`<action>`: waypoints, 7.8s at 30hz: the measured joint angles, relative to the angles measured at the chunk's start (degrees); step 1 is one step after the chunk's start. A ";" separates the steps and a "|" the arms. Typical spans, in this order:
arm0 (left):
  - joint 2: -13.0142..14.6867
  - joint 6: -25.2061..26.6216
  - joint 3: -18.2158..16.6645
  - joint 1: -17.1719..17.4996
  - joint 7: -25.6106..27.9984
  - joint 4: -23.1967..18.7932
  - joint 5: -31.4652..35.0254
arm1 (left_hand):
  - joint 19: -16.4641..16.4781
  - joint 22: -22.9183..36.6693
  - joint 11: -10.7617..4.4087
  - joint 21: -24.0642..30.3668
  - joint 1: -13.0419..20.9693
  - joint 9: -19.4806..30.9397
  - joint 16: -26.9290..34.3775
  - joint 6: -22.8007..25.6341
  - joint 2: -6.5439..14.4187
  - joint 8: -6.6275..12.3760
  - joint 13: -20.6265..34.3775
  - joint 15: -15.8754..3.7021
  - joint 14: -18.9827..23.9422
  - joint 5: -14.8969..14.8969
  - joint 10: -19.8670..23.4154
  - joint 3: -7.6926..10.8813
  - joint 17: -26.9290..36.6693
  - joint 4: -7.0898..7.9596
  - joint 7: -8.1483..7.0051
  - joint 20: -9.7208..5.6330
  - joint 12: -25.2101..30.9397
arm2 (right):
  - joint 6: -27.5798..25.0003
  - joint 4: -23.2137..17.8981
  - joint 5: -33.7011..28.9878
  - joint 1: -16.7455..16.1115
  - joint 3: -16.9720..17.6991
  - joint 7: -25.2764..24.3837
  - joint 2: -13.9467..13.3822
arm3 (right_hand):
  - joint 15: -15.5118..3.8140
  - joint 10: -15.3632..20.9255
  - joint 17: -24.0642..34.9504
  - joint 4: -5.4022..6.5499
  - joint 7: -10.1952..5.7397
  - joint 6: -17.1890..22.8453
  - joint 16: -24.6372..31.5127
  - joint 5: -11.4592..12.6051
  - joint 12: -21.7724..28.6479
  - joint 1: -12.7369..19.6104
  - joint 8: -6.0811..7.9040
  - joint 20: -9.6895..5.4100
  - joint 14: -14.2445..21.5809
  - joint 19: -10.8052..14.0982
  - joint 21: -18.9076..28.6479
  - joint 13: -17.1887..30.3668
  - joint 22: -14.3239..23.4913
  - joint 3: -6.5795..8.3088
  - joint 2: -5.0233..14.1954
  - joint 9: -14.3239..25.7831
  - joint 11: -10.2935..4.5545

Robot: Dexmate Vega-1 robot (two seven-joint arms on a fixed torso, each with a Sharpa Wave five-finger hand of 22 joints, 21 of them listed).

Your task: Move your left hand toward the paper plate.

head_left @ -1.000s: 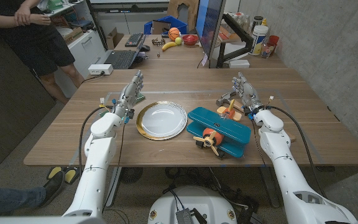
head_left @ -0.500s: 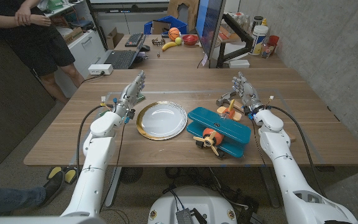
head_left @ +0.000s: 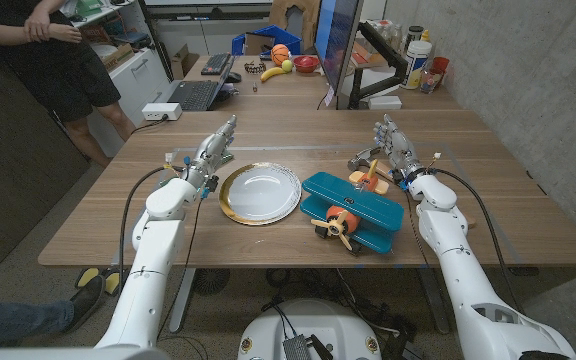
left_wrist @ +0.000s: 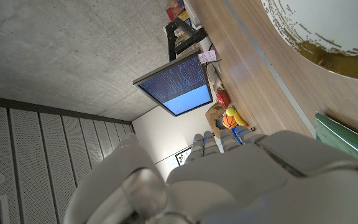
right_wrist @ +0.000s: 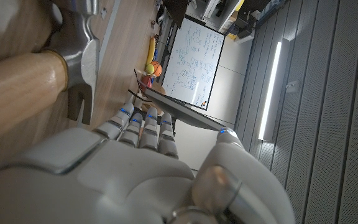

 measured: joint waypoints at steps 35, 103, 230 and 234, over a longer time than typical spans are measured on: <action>1.83 0.95 3.22 0.23 3.25 -1.48 5.27 | 0.00 0.00 -0.19 0.00 1.97 0.00 0.00 -0.20 0.63 0.00 0.00 -0.01 0.01 -0.67 -0.18 0.39 0.00 -1.03 -0.20 0.00 0.00 | 1.66 2.62 0.64 1.68 0.31 0.25 0.44 | 0.00 -0.01 0.00 -0.23 0.01 -0.01 0.00 0.00 0.00 0.00 0.00 -0.20 -0.01 0.61 -0.84 0.00 0.00 -0.24 0.00 0.00 0.00; 4.29 6.50 10.85 0.80 7.71 -5.08 18.41 | 0.00 0.30 0.11 0.00 4.05 -0.01 0.00 0.13 1.20 0.22 0.00 0.19 -0.18 -1.57 -0.06 0.36 0.00 -2.32 0.10 0.00 0.22 | 2.89 3.47 0.39 2.80 0.48 -0.10 0.29 | 0.00 1.63 0.00 -0.47 -0.52 0.51 -0.01 0.00 0.00 -0.76 0.00 0.11 0.62 0.91 -2.11 0.00 0.27 -0.47 0.76 0.00 -0.41; 10.68 12.70 24.69 1.40 11.29 -5.58 46.93 | 0.00 0.28 -0.82 0.22 6.32 -0.01 0.00 1.46 1.95 0.45 0.00 -0.03 0.04 -2.77 1.05 -0.01 0.00 -3.16 -0.63 0.00 0.22 | 2.27 5.70 -0.48 4.44 0.03 -1.45 0.71 | 0.00 1.62 0.00 -0.94 -0.51 0.51 -0.01 0.24 0.00 -0.76 0.00 0.31 0.60 1.11 -3.60 0.00 0.26 -0.95 0.76 0.00 -0.41; 10.72 12.81 24.83 1.34 10.96 -5.52 47.36 | 0.00 0.28 -0.82 0.22 6.32 -0.01 0.00 1.46 1.95 0.45 0.00 -0.03 0.04 -2.77 1.05 -0.01 0.00 -3.16 -0.63 0.00 0.22 | 2.29 5.63 -0.48 4.36 0.04 -1.52 0.78 | 0.00 1.62 0.00 -0.94 -0.51 0.51 -0.01 0.24 0.00 -0.76 0.00 0.31 0.60 1.11 -3.60 0.00 0.26 -0.95 0.75 0.00 -0.41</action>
